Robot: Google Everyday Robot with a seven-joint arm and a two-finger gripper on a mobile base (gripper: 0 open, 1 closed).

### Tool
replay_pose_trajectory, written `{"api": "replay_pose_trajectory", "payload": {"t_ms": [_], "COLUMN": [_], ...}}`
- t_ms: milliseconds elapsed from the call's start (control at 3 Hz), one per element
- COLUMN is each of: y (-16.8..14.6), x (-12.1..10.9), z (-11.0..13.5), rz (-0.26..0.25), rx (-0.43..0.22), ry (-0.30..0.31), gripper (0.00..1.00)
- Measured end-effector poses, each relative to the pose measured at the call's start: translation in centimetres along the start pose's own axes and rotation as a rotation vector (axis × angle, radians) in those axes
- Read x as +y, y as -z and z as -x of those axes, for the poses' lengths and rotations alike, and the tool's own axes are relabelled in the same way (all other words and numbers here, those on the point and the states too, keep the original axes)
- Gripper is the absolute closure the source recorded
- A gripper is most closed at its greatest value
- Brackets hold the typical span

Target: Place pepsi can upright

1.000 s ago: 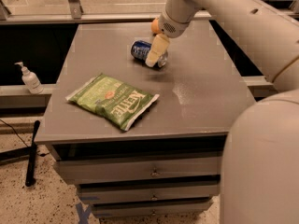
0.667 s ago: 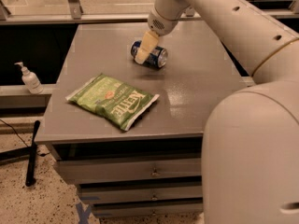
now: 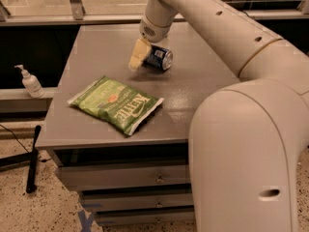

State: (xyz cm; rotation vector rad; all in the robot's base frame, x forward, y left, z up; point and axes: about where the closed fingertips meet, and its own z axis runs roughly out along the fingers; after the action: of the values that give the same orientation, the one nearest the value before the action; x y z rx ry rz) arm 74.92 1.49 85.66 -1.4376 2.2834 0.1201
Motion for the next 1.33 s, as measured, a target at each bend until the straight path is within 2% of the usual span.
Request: {"api": "replay_pose_trajectory", "payload": {"t_ms": [333, 1000, 1333], "y": [-1.2, -1.7, -0.5], "x": [-0.2, -0.9, -0.4], "z": [-0.4, -1.4, -1.5], "rz": [-0.012, -0.031, -0.022], "rx": [0.029, 0.076, 0.048], "ry": [-0.005, -0.032, -0.038], "gripper": [0.16, 0.62, 0.86]}}
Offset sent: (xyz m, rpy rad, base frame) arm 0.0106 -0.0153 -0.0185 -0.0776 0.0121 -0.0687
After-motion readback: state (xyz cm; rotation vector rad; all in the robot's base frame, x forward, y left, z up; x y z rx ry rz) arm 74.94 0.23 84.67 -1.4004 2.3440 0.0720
